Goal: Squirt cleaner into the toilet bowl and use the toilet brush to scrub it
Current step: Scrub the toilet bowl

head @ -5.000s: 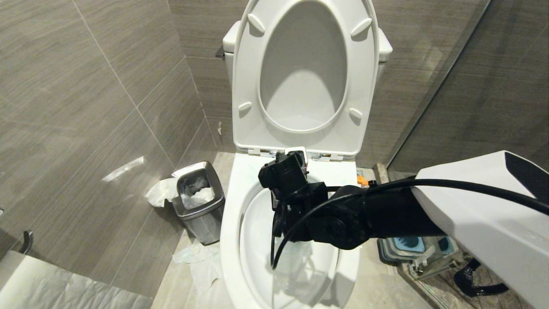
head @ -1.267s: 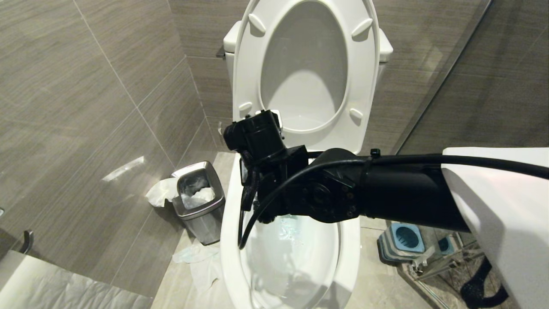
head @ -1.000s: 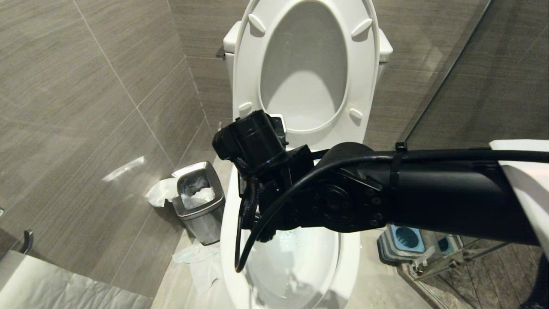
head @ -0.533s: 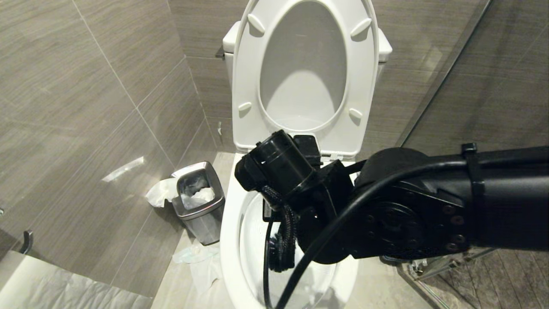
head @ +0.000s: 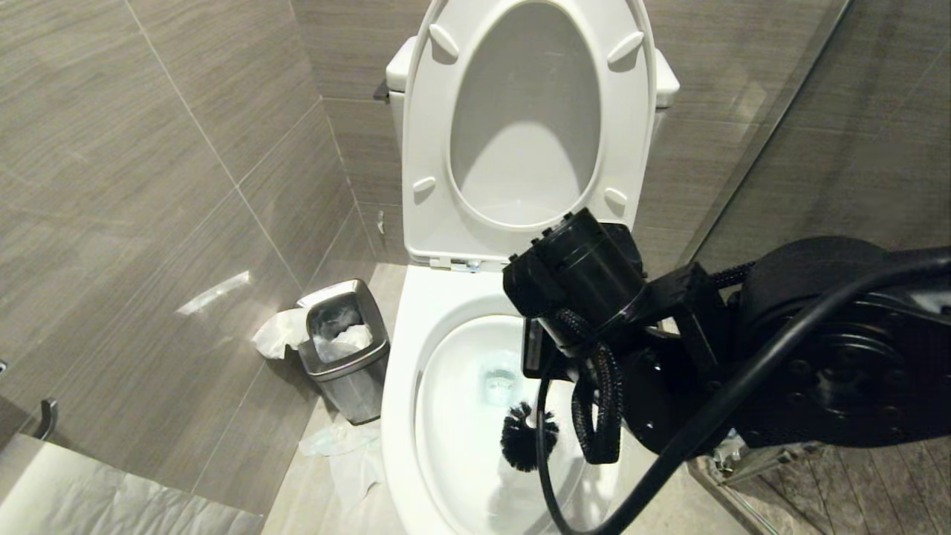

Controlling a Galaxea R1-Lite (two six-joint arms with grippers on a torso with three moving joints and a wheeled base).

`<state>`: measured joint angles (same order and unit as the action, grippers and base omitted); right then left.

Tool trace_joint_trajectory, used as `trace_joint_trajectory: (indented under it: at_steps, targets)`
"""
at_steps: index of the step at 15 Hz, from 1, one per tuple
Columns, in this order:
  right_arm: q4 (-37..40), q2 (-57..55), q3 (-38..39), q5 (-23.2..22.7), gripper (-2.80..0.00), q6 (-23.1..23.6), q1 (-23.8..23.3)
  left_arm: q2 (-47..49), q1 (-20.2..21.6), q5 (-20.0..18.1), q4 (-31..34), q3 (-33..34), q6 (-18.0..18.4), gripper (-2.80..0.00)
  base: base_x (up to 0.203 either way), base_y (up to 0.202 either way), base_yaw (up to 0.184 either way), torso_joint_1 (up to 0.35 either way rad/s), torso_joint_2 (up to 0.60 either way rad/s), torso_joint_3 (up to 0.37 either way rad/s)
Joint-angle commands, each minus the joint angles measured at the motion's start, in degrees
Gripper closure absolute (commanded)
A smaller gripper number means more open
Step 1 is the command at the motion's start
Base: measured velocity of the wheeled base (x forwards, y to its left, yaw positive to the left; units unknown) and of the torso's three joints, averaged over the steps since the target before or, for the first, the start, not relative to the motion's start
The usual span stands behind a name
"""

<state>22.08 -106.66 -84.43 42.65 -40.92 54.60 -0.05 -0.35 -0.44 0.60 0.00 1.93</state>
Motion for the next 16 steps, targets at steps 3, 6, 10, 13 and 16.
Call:
trace_joint_trajectory:
  at_steps: [3,6,10,13,16]
  targets:
    - [-0.09,1.44,2.66,1.68,0.00,-0.29,-2.80,0.05,0.00,0.00,0.02,0.09,0.01,0.00,0.000,0.000,0.000,0.000,0.00,0.000]
    - [-0.28,1.18,2.59,1.74,0.00,-0.30,-5.10,0.05,0.00,0.00,0.02,0.18,0.01,0.00,0.000,0.000,0.000,0.000,0.00,0.000]
    - [-2.53,-0.96,1.79,2.01,0.00,0.30,-5.83,0.05,0.00,0.00,0.02,0.18,0.01,0.00,0.000,0.000,0.000,0.000,0.00,0.000]
    - [-8.27,-3.48,1.63,4.17,0.00,3.58,-6.07,0.05,0.00,0.00,0.02,0.18,0.01,0.00,0.000,0.000,0.000,0.000,0.00,0.000]
    - [-12.97,-5.96,0.89,4.79,0.00,7.22,-7.09,0.05,0.00,0.00,0.02,0.18,0.01,0.00,0.000,0.000,0.000,0.000,0.00,0.000]
